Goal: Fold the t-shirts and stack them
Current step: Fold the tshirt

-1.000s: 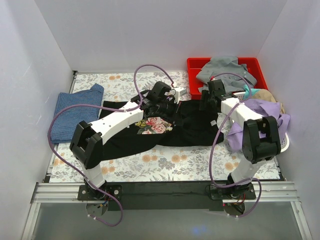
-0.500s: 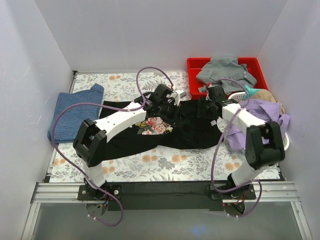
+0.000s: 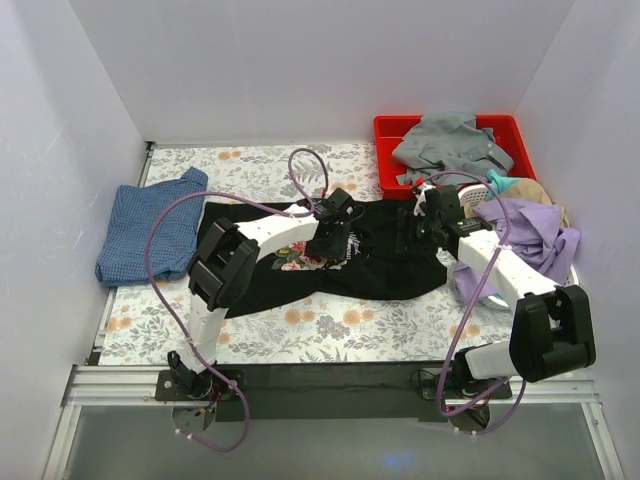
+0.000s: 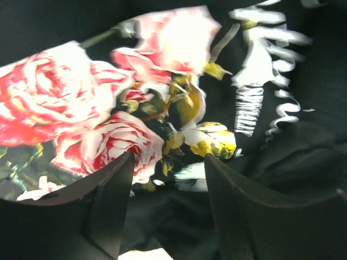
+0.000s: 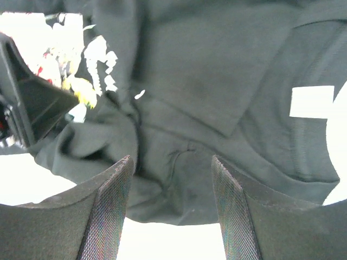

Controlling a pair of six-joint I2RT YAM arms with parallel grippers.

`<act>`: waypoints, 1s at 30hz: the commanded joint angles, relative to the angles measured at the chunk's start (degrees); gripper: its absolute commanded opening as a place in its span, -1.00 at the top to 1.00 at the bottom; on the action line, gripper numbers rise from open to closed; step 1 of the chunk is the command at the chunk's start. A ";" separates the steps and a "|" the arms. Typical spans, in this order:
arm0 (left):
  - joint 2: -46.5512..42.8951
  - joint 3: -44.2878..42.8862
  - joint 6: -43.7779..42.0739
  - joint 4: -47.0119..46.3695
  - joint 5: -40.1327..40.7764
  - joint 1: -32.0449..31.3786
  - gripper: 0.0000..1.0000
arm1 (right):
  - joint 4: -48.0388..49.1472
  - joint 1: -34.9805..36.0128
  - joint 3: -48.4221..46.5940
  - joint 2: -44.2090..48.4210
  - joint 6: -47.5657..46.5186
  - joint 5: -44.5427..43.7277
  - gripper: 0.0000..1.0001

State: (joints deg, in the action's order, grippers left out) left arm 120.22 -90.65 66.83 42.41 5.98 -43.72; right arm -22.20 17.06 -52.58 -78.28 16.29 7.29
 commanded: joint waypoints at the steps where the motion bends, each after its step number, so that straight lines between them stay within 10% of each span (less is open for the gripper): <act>1: -3.32 5.37 4.36 6.11 7.38 -0.13 -0.08 | -1.27 1.75 0.28 0.50 -0.74 3.43 -0.30; 19: -17.74 13.31 6.73 1.88 13.80 1.44 -0.10 | 5.58 6.49 -13.76 -17.07 -0.30 -16.86 -0.28; 30: -19.41 16.29 6.56 -0.93 9.67 8.65 -0.10 | 4.98 10.44 -22.21 -28.84 -3.20 -10.10 -0.29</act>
State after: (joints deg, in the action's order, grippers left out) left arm 104.42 -74.87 72.97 43.13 16.60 -35.83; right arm -17.21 25.43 -70.94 -105.10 14.57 -5.13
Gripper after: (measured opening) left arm 0.550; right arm 0.643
